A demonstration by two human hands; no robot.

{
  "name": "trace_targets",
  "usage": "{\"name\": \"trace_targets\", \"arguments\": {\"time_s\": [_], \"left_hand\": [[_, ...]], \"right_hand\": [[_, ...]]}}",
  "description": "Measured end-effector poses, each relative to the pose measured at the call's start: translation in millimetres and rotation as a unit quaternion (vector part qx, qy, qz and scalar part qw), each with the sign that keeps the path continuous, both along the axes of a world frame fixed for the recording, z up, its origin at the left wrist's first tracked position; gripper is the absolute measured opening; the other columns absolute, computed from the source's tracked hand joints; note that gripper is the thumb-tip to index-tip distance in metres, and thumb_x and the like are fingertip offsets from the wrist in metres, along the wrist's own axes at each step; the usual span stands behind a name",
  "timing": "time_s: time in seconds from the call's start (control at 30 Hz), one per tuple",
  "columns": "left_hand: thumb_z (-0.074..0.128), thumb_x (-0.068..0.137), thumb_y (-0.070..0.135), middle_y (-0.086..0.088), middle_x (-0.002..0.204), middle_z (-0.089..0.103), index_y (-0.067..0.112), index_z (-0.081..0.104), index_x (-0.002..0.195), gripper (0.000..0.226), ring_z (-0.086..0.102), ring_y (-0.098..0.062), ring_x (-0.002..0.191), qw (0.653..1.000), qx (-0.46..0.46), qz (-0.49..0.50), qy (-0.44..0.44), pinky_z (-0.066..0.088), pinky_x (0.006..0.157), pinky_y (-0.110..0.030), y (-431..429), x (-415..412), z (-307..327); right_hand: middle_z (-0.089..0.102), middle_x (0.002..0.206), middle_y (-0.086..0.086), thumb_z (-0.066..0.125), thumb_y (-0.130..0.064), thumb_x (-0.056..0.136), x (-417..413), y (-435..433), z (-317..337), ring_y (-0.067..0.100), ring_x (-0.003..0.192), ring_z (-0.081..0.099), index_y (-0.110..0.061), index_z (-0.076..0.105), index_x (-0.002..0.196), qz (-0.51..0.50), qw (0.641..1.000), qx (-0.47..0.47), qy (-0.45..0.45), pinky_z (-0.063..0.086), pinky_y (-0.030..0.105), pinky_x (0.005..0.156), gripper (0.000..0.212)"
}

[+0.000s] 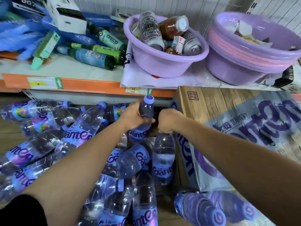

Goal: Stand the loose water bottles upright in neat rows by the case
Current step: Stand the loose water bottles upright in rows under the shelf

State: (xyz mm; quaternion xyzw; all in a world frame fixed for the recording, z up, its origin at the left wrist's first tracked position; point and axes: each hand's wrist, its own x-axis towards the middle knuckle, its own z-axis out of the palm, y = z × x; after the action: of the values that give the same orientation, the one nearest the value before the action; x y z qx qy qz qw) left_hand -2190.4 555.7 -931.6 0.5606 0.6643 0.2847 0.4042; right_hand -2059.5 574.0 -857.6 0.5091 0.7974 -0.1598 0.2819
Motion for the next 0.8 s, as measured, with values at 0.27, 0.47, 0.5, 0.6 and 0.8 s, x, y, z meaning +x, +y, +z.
{"name": "trace_targets", "arguments": {"time_s": [0.27,0.47,0.5,0.6,0.8], "left_hand": [[0.068,0.076,0.047,-0.01,0.096,0.07,0.011,0.065,0.094,0.04,0.063,-0.028,0.094,0.995,-0.028,0.068,0.067,0.051,0.087,-0.044,5,-17,24],[0.062,0.071,0.065,-0.006,0.075,0.058,0.018,0.049,0.061,0.049,0.057,-0.03,0.08,0.977,-0.006,0.114,0.179,0.04,0.063,-0.033,4,-11,29],[0.064,0.072,0.063,-0.006,0.073,0.057,0.019,0.046,0.058,0.049,0.056,-0.029,0.078,0.976,-0.001,0.15,0.156,0.038,0.062,-0.033,3,-11,28],[0.066,0.073,0.059,-0.007,0.068,0.056,0.019,0.042,0.053,0.051,0.054,-0.028,0.072,0.969,0.012,0.222,0.104,0.034,0.061,-0.03,5,-13,27],[0.067,0.072,0.056,-0.009,0.078,0.067,0.015,0.061,0.072,0.041,0.061,-0.03,0.083,0.972,0.049,0.188,0.135,0.043,0.064,-0.034,12,3,23]], "right_hand": [[0.063,0.106,0.012,0.058,-0.015,0.085,-3,18,70,0.027,0.09,0.054,-0.004,0.063,0.109,0.061,0.989,0.119,0.062,0.036,0.026,0.071,0.027],[0.057,0.125,0.014,0.061,-0.018,0.083,-11,38,63,0.032,0.111,0.058,-0.011,0.061,0.118,-0.017,0.966,0.207,0.153,0.043,0.029,0.076,0.035],[0.053,0.126,0.016,0.06,-0.016,0.083,-12,37,54,0.034,0.11,0.057,-0.01,0.061,0.118,-0.033,0.967,0.199,0.158,0.045,0.03,0.078,0.036],[0.054,0.122,0.018,0.057,-0.011,0.085,-8,42,31,0.036,0.106,0.058,-0.007,0.061,0.117,-0.081,0.962,0.194,0.172,0.048,0.033,0.081,0.032],[0.06,0.115,0.021,0.058,-0.008,0.085,-11,50,12,0.038,0.105,0.058,-0.004,0.061,0.112,-0.026,0.975,0.178,0.133,0.044,0.033,0.073,0.027]]}}
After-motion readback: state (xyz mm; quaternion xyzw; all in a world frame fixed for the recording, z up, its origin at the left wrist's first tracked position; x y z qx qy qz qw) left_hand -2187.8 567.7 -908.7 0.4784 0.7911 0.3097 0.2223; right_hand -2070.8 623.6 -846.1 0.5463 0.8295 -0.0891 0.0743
